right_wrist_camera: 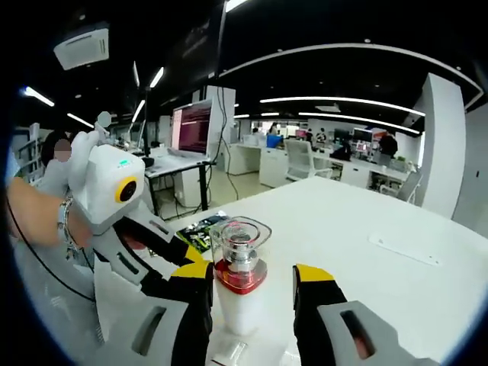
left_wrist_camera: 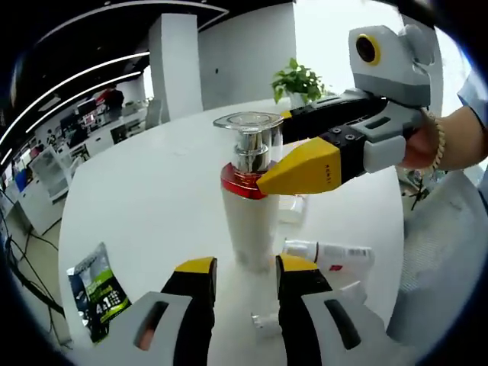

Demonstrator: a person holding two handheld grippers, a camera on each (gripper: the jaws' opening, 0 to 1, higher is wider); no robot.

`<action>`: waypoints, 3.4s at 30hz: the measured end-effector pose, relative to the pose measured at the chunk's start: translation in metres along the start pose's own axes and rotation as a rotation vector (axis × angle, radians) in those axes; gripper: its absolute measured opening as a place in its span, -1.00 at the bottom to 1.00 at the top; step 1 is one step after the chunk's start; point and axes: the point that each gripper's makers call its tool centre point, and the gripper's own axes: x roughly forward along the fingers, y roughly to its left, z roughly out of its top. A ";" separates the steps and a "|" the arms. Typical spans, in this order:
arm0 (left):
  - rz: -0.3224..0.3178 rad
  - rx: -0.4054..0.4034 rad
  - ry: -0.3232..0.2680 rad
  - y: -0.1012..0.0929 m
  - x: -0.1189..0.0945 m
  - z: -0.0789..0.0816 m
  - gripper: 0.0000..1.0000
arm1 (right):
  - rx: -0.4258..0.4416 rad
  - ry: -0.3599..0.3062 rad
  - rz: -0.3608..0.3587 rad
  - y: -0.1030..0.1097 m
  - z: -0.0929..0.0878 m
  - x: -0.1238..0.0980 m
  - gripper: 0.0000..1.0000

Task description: Arrange the skincare products in the storage area until every visible bottle or jar stands upright without overlapping.

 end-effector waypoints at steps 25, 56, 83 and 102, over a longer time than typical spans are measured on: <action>0.117 -0.276 -0.001 -0.006 -0.061 -0.017 -0.33 | -0.226 0.344 0.088 -0.102 -0.089 -0.052 -0.23; 0.101 -0.230 0.101 -0.003 -0.045 -0.036 -0.35 | -0.738 0.895 0.561 -0.088 -0.157 -0.023 -0.38; 0.092 -0.203 0.110 -0.005 -0.043 -0.036 -0.37 | -0.804 0.903 0.520 -0.076 -0.156 -0.039 -0.62; -0.163 -0.410 -0.015 -0.043 -0.043 -0.011 -0.38 | -0.921 0.665 0.365 -0.033 -0.115 -0.077 -0.59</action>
